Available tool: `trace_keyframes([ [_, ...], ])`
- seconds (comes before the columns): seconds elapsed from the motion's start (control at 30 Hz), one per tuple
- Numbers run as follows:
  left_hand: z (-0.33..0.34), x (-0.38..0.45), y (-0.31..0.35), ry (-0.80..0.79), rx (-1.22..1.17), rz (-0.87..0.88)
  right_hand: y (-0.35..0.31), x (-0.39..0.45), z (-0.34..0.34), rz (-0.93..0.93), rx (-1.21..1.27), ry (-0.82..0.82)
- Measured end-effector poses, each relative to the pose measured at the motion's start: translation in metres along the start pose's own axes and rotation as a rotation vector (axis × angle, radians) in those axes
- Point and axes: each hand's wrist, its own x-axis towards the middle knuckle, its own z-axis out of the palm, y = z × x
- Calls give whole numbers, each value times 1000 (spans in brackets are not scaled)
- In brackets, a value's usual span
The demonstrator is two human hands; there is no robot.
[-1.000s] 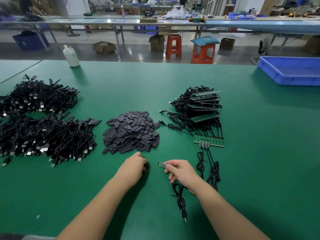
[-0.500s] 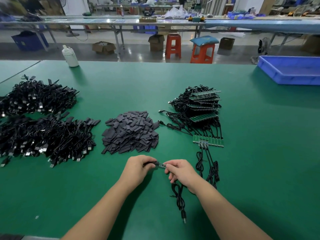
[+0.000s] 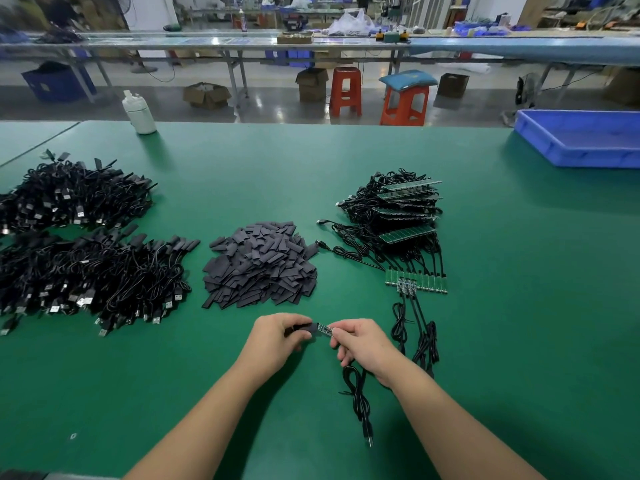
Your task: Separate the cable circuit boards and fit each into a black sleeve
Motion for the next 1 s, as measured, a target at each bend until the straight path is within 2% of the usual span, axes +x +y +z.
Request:
trace_keyframes([
  [0.17,0,0,2,3,38,5,1,1,0,9,-55,-5],
  [0.37,-6,7,6,-158,307,240,0,1,2,9,-97,-14],
  [0.6,1,9,13,-192,409,253,-2,-1,1,1,-105,-26],
  [1.0,16,7,14,-104,308,242,-4,-2,4,17,-16,-72],
])
